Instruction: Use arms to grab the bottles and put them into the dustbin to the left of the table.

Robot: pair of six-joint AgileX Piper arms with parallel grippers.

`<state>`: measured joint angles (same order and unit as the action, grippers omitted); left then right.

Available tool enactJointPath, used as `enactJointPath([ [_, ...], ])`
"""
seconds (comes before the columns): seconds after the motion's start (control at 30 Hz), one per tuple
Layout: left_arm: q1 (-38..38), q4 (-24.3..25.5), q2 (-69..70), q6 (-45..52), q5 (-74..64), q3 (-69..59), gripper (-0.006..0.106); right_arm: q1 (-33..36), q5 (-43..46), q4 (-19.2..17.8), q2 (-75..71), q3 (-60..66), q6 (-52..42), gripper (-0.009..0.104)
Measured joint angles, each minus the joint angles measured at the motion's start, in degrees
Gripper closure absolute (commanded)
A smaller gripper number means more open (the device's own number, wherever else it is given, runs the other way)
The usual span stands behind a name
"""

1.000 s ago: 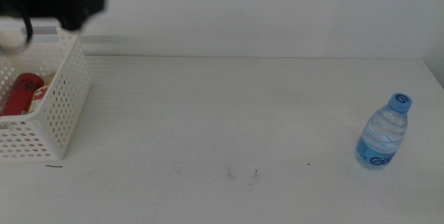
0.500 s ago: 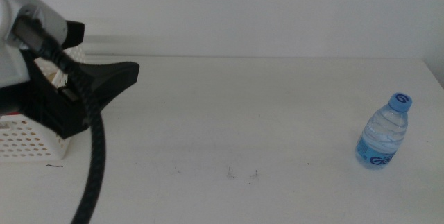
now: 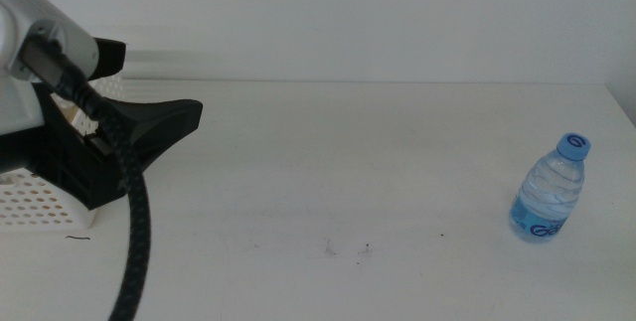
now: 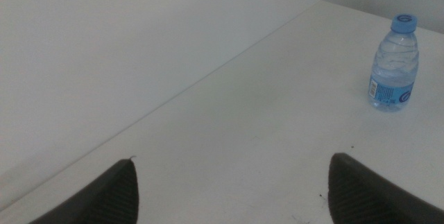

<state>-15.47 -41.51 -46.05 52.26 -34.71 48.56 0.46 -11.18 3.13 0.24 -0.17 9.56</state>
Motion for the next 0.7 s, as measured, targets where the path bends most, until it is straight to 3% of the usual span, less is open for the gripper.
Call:
enactJointPath([
  [0.23, 0.0, 0.21, 0.0, 0.0, 0.0, 0.0, 0.007, 0.0, 12.39, -5.84, 0.89, 0.0, 0.0, 0.015],
  [0.43, 0.0, 0.21, 0.0, 0.0, 0.11, 0.0, 0.007, 0.0, 18.24, -6.72, 13.32, 0.0, -2.8, 0.015],
  [0.7, 0.0, 0.21, 0.0, 0.0, 0.11, 0.0, 0.007, 0.0, 37.65, -6.85, 26.17, 0.0, -0.13, 0.015],
])
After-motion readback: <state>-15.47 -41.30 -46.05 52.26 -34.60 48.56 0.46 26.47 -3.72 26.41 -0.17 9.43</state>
